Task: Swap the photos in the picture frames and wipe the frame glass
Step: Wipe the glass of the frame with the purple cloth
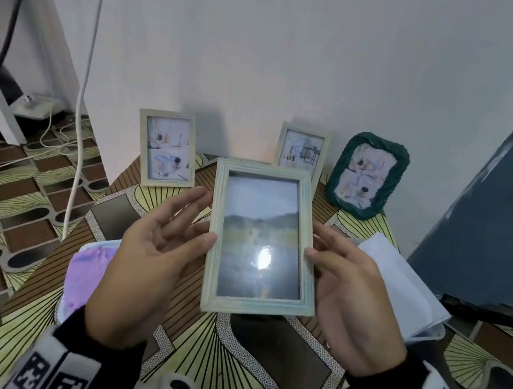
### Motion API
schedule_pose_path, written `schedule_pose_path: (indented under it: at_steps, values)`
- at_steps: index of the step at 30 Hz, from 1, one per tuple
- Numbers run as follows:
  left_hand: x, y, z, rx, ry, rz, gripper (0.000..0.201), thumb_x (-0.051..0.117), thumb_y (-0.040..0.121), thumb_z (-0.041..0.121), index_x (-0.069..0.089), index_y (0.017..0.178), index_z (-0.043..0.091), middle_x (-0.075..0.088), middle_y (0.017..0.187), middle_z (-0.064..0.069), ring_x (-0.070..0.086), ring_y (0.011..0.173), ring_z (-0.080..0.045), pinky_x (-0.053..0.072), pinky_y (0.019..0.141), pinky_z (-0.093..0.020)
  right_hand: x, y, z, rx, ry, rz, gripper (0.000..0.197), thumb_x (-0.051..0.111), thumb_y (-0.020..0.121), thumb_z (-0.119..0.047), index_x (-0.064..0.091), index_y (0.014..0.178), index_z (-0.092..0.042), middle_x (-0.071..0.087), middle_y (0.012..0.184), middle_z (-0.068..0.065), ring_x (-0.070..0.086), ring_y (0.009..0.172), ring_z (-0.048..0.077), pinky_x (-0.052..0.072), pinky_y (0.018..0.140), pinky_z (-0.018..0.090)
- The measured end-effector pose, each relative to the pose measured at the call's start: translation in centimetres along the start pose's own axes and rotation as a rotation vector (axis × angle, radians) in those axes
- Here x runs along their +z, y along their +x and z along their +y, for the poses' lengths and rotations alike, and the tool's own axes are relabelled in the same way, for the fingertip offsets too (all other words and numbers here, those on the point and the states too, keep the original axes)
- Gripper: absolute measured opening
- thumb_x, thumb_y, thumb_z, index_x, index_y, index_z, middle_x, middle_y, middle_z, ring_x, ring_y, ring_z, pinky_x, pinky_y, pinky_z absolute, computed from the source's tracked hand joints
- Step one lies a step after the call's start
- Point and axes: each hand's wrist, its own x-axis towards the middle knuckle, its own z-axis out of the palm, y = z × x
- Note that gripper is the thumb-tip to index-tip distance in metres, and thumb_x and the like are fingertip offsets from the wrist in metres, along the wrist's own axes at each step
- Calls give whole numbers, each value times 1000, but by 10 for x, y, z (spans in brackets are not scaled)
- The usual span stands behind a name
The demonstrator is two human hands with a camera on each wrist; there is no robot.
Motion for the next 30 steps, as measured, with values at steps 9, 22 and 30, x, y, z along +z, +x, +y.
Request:
schedule_pose_path:
  at_steps: [9, 22, 30]
  values:
    - [-12, 10, -4, -308, -200, -19, 56, 62, 78, -3, 50, 132, 3, 65, 128, -4, 65, 113, -22, 59, 70, -26, -3, 5, -8, 364, -70, -12, 34, 46, 98, -4, 52, 131, 1, 65, 119, 25, 64, 94, 33, 60, 68, 39]
    - [-16, 27, -16, -411, -126, -31, 50, 54, 85, -13, 51, 132, 5, 66, 126, -3, 65, 112, -26, 60, 79, -38, -1, 25, -1, 346, -97, 48, 28, 45, 98, 2, 52, 123, -7, 69, 106, 19, 72, 70, 25, 58, 52, 34]
    - [-21, 63, 8, -184, 157, -106, 63, 52, 86, -20, 51, 135, 19, 60, 133, 13, 69, 102, -14, 59, 67, -27, 22, 67, 2, 116, -150, 13, 26, 51, 100, -9, 52, 126, -11, 77, 85, 7, 74, 76, 24, 62, 65, 42]
